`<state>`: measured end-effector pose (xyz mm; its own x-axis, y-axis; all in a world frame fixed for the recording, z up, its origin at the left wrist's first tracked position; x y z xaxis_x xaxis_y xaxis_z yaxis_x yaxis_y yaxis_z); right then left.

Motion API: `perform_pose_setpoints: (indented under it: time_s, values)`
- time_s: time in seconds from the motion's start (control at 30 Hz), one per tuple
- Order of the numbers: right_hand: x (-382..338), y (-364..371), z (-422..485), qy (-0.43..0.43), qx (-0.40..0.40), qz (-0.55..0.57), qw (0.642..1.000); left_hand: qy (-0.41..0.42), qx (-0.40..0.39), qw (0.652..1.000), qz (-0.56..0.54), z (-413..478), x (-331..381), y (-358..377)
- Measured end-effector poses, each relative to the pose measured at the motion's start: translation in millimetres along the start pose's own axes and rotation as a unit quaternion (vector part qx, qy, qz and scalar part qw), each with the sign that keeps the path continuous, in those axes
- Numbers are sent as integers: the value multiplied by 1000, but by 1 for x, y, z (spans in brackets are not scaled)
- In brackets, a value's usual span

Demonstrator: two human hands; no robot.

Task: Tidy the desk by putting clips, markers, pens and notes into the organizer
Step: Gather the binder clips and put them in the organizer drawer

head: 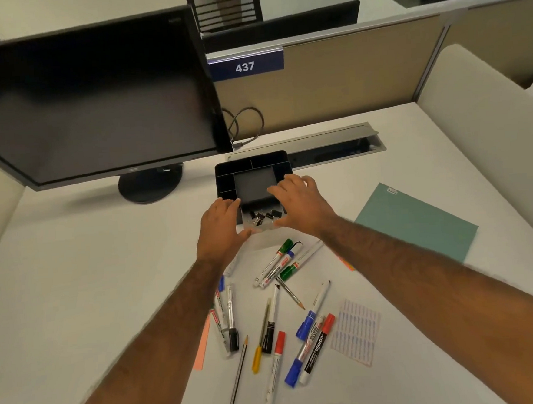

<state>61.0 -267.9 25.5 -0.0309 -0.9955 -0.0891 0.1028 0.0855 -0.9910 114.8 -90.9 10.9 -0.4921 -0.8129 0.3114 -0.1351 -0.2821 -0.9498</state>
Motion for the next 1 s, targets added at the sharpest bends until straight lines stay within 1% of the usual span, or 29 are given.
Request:
perform_pose_setpoints:
  time_s: [0.07, 0.2, 0.37, 0.63, 0.87, 1.0]
  values:
    - [-2, 1, 9, -4, -6, -10, 1000, 8, 13, 1000, 3, 5, 0, -3]
    - [-4, 1, 19, -12, 10, -26, 1000, 8, 19, 1000, 17, 15, -1, -5]
    - [-3, 5, 24, -6, 22, -11, 1000, 15, 47, 998, 26, 21, 3, -8]
    - [0, 5, 35, 3, 19, -26, 999, 39, 81, 995, 50, 30, 5, -7]
    - [-1, 6, 33, -1, 44, -20, 999, 44, 83, 993, 67, 36, 6, 0]
    - [-4, -1, 16, 8, 67, 8, 998, 19, 50, 996, 77, 21, 12, 5]
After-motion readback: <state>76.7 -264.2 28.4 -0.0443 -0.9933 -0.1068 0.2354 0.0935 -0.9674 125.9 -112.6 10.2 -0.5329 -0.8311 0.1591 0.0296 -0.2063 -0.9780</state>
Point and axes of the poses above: each hand's wrist, its own z-axis towards the middle knuckle, its own y-axis out of the palm, x = y × z, the point moved 6 cm from there along z, towards the middle knuckle, and after that the axes turned 2 degrees about -y, right-handed, at the moved point
